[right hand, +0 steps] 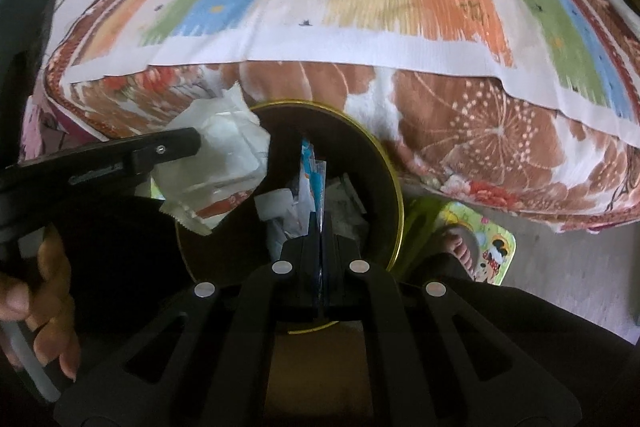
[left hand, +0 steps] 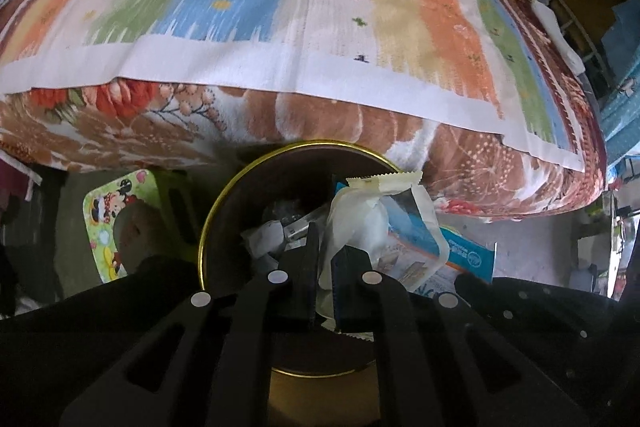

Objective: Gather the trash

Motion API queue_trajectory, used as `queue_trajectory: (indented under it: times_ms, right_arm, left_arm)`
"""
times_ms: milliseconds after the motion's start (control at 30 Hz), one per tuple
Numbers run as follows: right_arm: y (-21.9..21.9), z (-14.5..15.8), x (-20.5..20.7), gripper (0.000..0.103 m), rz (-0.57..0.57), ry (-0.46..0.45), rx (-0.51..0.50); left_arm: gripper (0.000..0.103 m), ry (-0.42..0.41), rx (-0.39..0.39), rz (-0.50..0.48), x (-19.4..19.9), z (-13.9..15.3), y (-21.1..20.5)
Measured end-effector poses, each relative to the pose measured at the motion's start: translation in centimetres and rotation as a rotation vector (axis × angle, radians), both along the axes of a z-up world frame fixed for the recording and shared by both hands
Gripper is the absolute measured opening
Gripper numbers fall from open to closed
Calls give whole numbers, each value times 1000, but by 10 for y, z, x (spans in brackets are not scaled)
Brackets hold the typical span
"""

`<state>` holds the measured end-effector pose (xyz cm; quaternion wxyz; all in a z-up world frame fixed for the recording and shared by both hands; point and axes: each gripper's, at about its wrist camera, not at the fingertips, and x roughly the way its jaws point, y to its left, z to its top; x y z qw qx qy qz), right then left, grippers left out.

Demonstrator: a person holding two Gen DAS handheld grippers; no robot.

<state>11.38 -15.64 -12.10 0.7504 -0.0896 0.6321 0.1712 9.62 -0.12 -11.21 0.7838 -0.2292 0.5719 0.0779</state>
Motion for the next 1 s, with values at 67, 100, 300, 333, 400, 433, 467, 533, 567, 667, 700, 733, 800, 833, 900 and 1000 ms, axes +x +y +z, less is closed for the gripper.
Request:
queue_trajectory:
  times_ms: [67, 100, 300, 333, 400, 433, 467, 533, 567, 667, 700, 733, 800, 833, 900, 1000]
  right_arm:
    - [-2, -9, 5, 0, -26, 23, -15]
    - [-4, -14, 7, 0, -41, 39, -18]
    - [-9, -31, 18, 43, -106, 90, -18]
    - [-9, -30, 18, 47, -110, 82, -14]
    - [-9, -23, 17, 48, -103, 56, -2]
    - [-10, -21, 16, 49, -103, 48, 5]
    - [-11, -19, 16, 51, -106, 43, 5]
    - [-13, -16, 15, 53, -118, 35, 11]
    - [-14, -13, 15, 54, -119, 28, 20]
    - [-14, -3, 14, 59, -112, -8, 25]
    - [-14, 1, 13, 61, -99, -22, 25]
    - [-14, 6, 11, 63, -78, -46, 19]
    - [-19, 14, 9, 68, -68, -80, 7]
    - [-24, 19, 6, 68, -67, -88, 23]
    - [-27, 25, 3, 72, -65, -94, 50]
    - [-27, 41, -7, 78, -25, -150, 66]
  left_arm:
    - [5, 8, -6, 11, 0, -3, 3]
    - [6, 8, -4, 15, 1, -3, 4]
    - [49, -22, -64, 73, 3, -3, 16]
    - [49, -29, -58, 79, 3, -1, 16]
    - [49, -40, -56, 81, 1, 3, 17]
    - [50, -46, -59, 81, 1, 5, 18]
    - [51, -54, -59, 80, 0, 8, 19]
    - [52, -75, -54, 81, -2, 15, 21]
    - [54, -95, -55, 79, -4, 20, 23]
    - [59, -132, -45, 74, -10, 32, 27]
    - [62, -141, -25, 72, -12, 35, 27]
    - [64, -153, 1, 64, -15, 40, 28]
    - [71, -170, 17, 40, -22, 46, 29]
    - [72, -177, 14, 22, -27, 48, 29]
    - [77, -183, 8, -13, -35, 51, 26]
    - [80, -208, 26, -76, -46, 61, 16]
